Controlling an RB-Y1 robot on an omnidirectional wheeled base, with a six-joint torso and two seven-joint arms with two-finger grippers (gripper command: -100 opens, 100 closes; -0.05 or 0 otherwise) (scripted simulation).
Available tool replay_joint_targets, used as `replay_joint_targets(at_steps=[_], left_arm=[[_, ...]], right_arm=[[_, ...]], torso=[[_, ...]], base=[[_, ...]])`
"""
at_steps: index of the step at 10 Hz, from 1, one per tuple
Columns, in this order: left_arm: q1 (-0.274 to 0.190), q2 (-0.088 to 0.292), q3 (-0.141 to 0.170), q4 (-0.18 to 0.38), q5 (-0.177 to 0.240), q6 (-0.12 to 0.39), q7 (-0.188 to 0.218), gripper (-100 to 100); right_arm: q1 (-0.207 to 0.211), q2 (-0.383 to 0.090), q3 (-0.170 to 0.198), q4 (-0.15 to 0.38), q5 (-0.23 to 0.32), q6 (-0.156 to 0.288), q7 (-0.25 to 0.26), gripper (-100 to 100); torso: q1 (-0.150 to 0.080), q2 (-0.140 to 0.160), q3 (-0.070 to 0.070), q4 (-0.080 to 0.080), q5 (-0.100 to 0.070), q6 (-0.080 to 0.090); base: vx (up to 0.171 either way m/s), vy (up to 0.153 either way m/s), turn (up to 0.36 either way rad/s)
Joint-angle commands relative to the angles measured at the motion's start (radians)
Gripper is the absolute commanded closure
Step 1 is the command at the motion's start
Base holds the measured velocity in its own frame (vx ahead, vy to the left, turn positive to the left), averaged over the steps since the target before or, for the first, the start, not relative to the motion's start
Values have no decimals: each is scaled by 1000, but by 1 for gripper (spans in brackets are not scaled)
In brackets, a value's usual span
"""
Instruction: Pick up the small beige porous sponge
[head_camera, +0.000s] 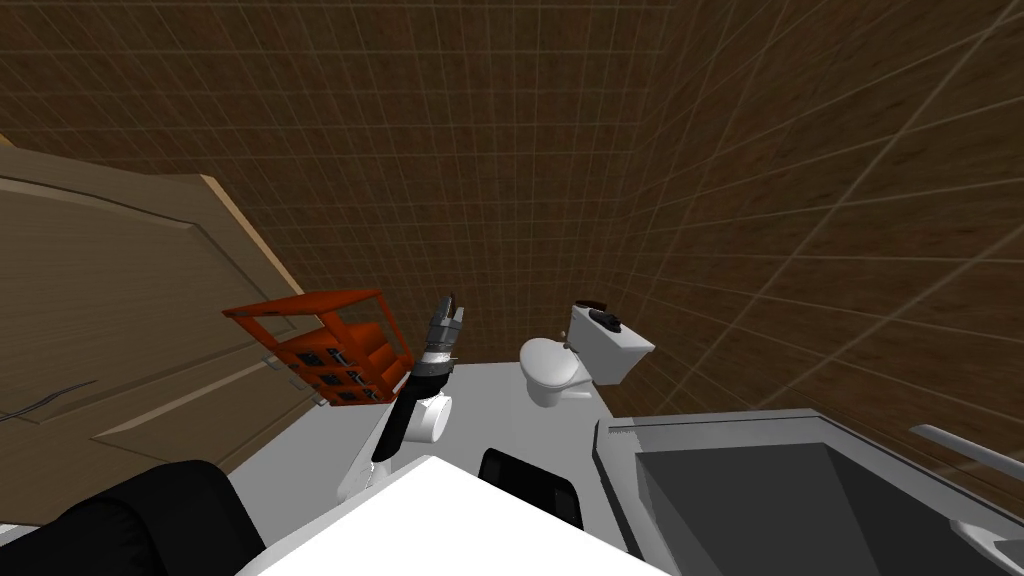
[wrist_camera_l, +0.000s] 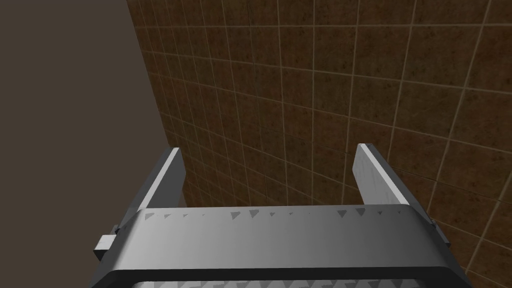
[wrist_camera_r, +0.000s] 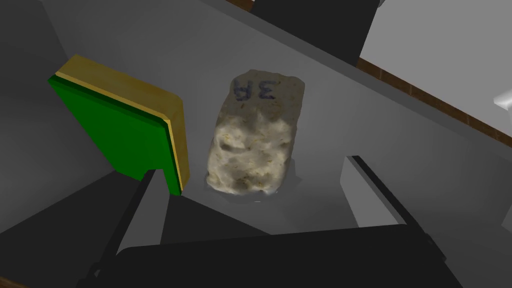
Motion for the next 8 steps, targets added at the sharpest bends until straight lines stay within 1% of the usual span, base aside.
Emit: replay_joint_targets(at_steps=[1,2,6,7,8], left_arm=[[0,0,0,0,0,0,0,0],[0,0,0,0,0,0,0,0],[0,0,0,0,0,0,0,0],[0,0,0,0,0,0,0,0],[0,0,0,0,0,0,0,0]], right_arm=[[0,0,0,0,0,0,0,-100],[-1,0,0,2,-1,-2,0,100],[0,-1,-1,2,0,-1,0,100],[0,-1,-1,2,0,-1,0,0],[12,2,2,-28,3,15,3,100]], torso=[[0,0,0,0,0,0],[0,0,0,0,0,0],[0,-2,-1,0,-1,-1],[0,-2,-1,0,-1,-1],[0,-2,-1,0,-1,-1]], base=[[-6,-9,5],[0,0,0],[0,0,0],[0,0,0],[9,12,-14]])
